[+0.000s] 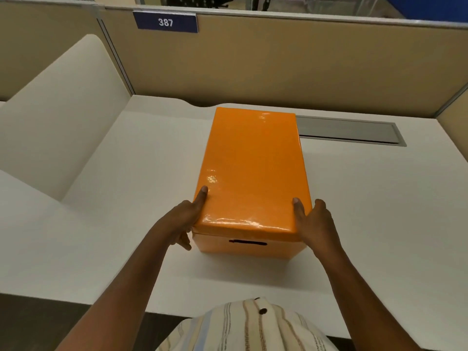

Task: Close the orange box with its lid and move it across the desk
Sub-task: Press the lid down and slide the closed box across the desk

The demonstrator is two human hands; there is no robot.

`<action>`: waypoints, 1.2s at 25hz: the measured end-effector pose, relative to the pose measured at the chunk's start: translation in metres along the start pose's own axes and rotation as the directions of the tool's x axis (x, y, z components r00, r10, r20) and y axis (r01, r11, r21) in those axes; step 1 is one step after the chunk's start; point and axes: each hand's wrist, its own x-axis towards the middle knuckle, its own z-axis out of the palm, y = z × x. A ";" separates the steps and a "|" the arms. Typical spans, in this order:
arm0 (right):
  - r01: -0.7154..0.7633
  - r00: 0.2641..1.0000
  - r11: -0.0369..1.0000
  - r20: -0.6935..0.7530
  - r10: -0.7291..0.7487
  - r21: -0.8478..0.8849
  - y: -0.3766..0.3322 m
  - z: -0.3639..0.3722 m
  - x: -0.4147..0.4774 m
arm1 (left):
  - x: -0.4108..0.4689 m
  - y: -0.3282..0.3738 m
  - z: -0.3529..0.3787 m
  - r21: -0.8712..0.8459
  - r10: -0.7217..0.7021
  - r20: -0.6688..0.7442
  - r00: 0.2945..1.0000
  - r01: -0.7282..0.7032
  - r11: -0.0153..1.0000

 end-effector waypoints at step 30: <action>0.118 0.983 0.982 0.123 -0.137 0.148 0.028 -0.006 0.001 | 0.008 -0.028 0.023 0.370 0.451 -0.329 0.830 -0.326 0.870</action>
